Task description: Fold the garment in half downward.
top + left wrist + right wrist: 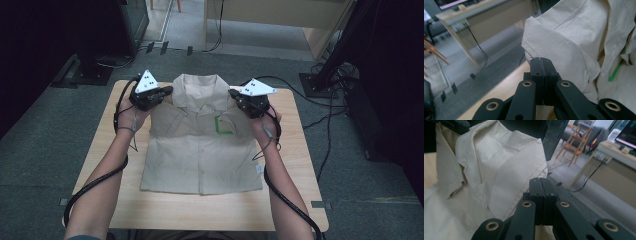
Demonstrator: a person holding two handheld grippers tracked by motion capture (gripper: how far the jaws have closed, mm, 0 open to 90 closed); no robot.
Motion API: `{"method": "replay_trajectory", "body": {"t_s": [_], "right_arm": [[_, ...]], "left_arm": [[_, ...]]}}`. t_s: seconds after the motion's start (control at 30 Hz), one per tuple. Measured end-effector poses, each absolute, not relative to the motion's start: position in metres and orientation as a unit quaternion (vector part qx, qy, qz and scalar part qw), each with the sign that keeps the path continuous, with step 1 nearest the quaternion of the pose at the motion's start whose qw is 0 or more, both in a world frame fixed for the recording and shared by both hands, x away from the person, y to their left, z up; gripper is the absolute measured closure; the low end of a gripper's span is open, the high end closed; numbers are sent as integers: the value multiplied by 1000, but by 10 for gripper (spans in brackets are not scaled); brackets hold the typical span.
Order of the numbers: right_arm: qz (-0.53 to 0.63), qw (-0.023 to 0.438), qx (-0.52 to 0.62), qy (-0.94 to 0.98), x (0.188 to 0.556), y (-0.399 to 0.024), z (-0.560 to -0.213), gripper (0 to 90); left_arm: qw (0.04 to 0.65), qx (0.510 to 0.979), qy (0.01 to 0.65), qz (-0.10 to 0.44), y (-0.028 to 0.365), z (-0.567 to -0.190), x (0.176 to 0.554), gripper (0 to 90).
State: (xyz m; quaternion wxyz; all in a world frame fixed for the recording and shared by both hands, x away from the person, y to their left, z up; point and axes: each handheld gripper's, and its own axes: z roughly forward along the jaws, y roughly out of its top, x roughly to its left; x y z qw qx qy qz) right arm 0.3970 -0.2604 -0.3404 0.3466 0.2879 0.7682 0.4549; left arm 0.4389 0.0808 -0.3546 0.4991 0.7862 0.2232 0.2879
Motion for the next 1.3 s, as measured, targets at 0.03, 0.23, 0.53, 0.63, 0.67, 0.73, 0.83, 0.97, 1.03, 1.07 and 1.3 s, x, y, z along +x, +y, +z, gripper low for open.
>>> {"method": "replay_trajectory", "body": {"t_s": [0.03, 0.23, 0.53, 0.63, 0.67, 0.73, 0.83, 0.97, 1.03, 1.07, 1.3], "right_arm": [[457, 350, 289, 765, 396, -261, -337, 897], [442, 340, 308, 771, 403, -265, -356, 897], [427, 328, 305, 786, 393, -270, -376, 897], [426, 329, 299, 788, 387, -270, -377, 897], [425, 332, 292, 790, 380, -270, -379, 896], [425, 332, 287, 792, 374, -270, -380, 896], [419, 338, 278, 796, 365, -268, -383, 896], [416, 343, 269, 798, 355, -267, -387, 896], [417, 342, 268, 798, 350, -267, -389, 896], [416, 342, 268, 799, 347, -267, -390, 896], [417, 337, 263, 802, 327, -267, -402, 896]], "left_arm": [[499, 786, 221, 290, 80, -353, 438, 898], [485, 801, 226, 270, 74, -374, 435, 898], [489, 805, 229, 245, 74, -392, 421, 898], [493, 804, 226, 244, 76, -394, 413, 897], [494, 803, 225, 245, 77, -396, 408, 897], [497, 801, 225, 246, 78, -399, 402, 897], [494, 802, 223, 250, 78, -403, 393, 897], [497, 800, 226, 249, 79, -407, 383, 897], [498, 801, 228, 243, 80, -410, 379, 897], [498, 801, 228, 242, 80, -411, 377, 897], [492, 810, 226, 227, 81, -420, 358, 897]]}}
